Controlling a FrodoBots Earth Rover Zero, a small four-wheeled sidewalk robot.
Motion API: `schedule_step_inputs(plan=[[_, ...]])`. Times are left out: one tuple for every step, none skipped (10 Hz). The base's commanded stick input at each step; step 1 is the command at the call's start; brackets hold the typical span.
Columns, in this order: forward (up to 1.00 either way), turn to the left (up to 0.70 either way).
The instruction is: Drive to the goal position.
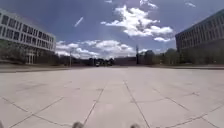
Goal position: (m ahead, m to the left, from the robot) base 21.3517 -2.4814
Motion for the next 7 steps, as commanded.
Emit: schedule_step_inputs(plan=[[0.70, 0.00], [0.70, 0.00], [0.70, 0.00], [0.70, 0.00], [0.70, 0.00], [0.70, 0.00], [0.70, 0.00]])
